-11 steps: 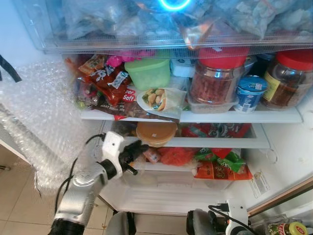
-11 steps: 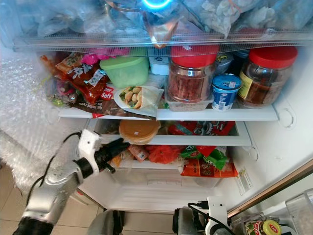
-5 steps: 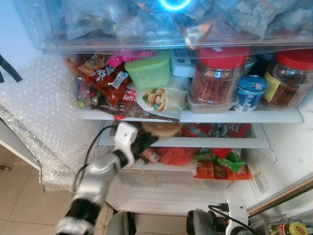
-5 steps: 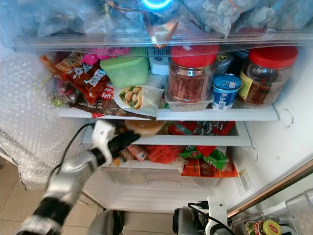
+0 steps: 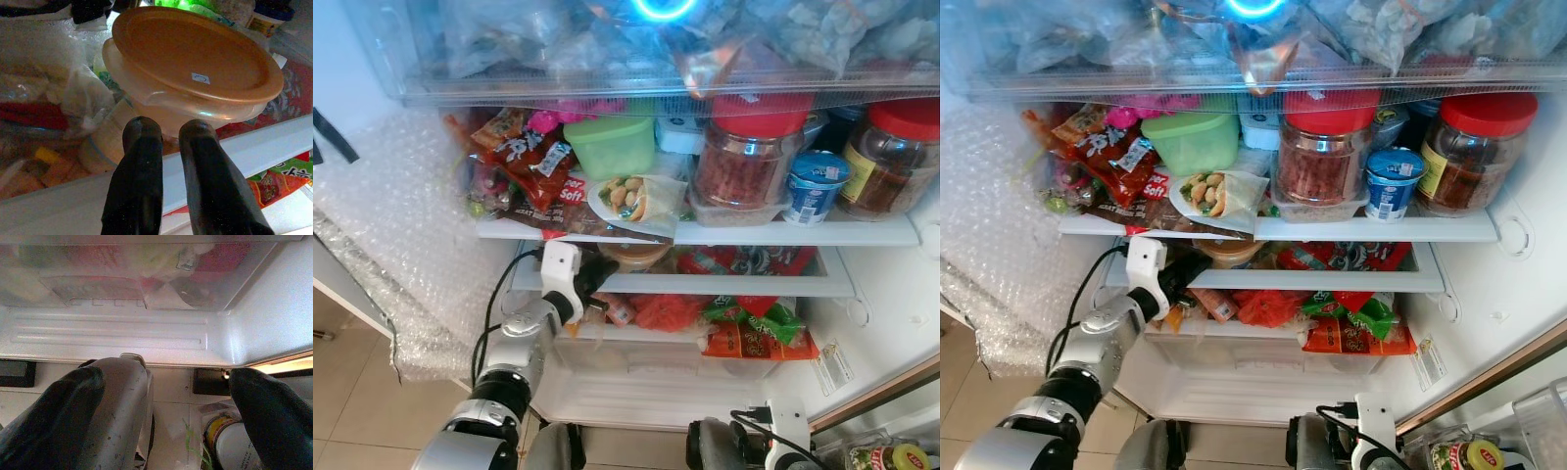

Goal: Restocking fridge

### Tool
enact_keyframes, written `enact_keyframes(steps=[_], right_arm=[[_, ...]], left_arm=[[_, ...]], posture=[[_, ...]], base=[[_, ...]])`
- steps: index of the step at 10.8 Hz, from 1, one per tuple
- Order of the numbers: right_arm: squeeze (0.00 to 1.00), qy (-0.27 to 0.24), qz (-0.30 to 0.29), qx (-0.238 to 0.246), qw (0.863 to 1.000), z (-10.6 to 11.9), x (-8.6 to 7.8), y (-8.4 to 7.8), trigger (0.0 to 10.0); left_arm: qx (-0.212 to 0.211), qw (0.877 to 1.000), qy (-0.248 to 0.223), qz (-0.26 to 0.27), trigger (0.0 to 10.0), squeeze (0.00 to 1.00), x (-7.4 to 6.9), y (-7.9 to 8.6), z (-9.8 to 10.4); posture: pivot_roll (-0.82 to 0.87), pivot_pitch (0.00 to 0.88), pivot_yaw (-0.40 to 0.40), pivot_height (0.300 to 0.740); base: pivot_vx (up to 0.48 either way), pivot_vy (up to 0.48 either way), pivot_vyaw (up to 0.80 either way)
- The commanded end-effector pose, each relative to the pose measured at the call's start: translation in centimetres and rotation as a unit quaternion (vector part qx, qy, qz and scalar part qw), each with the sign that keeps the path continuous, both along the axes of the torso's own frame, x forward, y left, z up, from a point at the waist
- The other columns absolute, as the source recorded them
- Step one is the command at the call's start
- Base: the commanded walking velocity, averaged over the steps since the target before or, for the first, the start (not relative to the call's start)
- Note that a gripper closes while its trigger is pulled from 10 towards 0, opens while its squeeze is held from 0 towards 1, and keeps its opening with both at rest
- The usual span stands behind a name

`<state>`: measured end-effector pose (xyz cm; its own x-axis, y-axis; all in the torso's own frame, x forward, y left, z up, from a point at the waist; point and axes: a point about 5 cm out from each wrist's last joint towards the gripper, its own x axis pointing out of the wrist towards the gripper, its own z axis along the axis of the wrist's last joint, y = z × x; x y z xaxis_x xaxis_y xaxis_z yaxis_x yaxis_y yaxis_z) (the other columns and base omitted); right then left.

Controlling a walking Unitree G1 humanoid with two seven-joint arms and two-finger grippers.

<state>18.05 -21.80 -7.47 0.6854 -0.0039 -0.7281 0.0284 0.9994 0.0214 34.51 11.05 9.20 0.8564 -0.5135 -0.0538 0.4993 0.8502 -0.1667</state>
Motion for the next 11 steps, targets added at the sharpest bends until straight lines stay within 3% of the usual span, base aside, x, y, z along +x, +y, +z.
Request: enact_keyframes(steps=[1,4,7,11], right_arm=[[0.00,0.032,-0.016,0.004,0.999,-0.9,-1.8,0.0,10.0],[0.00,0.034,-0.016,0.005,0.999,-1.0,-2.0,0.0,10.0],[0.00,0.039,-0.008,0.002,0.999,-1.0,-2.1,-0.2,10.0],[0.00,0.041,-0.012,0.003,0.999,-1.1,-2.4,-0.1,10.0]], left_arm=[[0.011,1.000,-0.028,-0.001,10.0,0.00,-0.3,0.6,0.3],[0.025,0.997,-0.074,0.003,10.0,0.00,-2.4,1.3,0.1],[0.028,0.997,-0.077,0.001,10.0,0.00,-4.6,-0.1,-0.5],[0.033,0.995,-0.087,0.023,10.0,0.00,-5.0,0.0,0.2]], posture=[[-0.15,0.123,0.062,0.625],[-0.16,0.131,0.067,0.625],[-0.14,0.125,0.058,0.625],[-0.14,0.097,0.071,0.625]], base=[[0.000,0.000,0.00],[0.000,0.000,0.00],[0.000,0.000,0.00],[0.000,0.000,0.00]])
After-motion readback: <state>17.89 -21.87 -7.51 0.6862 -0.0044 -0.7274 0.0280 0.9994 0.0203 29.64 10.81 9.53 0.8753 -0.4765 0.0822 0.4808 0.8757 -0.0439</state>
